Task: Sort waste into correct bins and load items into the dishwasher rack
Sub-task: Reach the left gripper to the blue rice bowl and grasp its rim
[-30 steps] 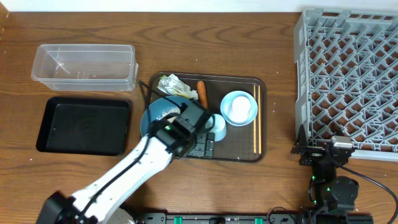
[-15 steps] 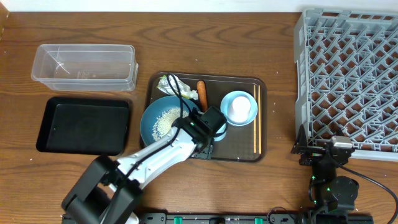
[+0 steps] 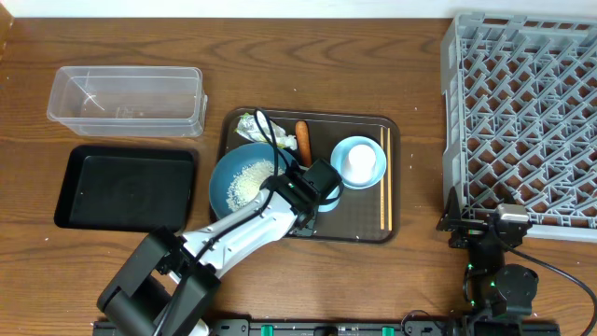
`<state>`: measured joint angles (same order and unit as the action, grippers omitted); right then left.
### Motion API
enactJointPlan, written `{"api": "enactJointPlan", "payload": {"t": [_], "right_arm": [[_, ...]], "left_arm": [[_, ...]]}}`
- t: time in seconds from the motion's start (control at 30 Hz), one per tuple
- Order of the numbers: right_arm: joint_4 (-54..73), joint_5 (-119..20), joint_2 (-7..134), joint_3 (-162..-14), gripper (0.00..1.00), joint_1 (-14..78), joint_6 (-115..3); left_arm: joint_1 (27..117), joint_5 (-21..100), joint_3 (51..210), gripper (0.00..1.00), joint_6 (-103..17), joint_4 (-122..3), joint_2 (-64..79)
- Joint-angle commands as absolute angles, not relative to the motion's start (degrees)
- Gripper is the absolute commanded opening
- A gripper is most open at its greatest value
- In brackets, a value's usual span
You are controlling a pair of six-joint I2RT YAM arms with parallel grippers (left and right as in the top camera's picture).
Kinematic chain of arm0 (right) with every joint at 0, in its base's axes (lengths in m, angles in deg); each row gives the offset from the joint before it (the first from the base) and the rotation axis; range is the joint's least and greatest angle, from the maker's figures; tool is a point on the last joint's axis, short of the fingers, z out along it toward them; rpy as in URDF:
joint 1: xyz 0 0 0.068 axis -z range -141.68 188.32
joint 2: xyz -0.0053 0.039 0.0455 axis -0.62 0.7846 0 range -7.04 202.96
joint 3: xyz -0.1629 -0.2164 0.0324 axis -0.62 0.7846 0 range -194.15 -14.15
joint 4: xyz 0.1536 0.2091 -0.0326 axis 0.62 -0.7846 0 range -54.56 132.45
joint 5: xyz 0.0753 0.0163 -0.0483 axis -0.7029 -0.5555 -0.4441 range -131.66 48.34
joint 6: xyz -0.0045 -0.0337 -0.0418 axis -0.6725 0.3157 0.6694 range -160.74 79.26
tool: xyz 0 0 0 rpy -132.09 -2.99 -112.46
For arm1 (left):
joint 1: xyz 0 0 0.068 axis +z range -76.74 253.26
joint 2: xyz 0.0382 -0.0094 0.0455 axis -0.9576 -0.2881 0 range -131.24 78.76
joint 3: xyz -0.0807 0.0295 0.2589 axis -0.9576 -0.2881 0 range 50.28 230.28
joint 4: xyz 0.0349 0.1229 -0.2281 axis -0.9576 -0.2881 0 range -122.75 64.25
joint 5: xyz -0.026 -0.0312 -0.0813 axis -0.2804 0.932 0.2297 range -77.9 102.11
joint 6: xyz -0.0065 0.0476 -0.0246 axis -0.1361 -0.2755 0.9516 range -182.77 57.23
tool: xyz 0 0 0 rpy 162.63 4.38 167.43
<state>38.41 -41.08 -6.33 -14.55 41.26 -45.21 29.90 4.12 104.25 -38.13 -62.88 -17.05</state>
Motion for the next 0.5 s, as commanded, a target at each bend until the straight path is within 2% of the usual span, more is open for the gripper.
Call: {"api": "enactJointPlan", "payload": {"t": [0.0,0.17,0.33,0.47], "right_arm": [[38.1,-41.5,-6.6,-14.5,0.99,41.3,-44.5],[38.1,-41.5,-6.6,-14.5,0.99,41.3,-44.5],[38.1,-41.5,-6.6,-14.5,0.99,41.3,-44.5],[38.1,-41.5,-6.6,-14.5,0.99,41.3,-44.5]], "left_arm": [[29.8,2.0,105.1,0.35,-39.0,-63.2,-17.3],[29.8,2.0,105.1,0.27,-39.2,-63.2,-17.2],[29.8,2.0,105.1,0.15,-39.9,-63.2,-17.1],[29.8,2.0,105.2,0.11,-40.1,-63.2,-16.3]]}}
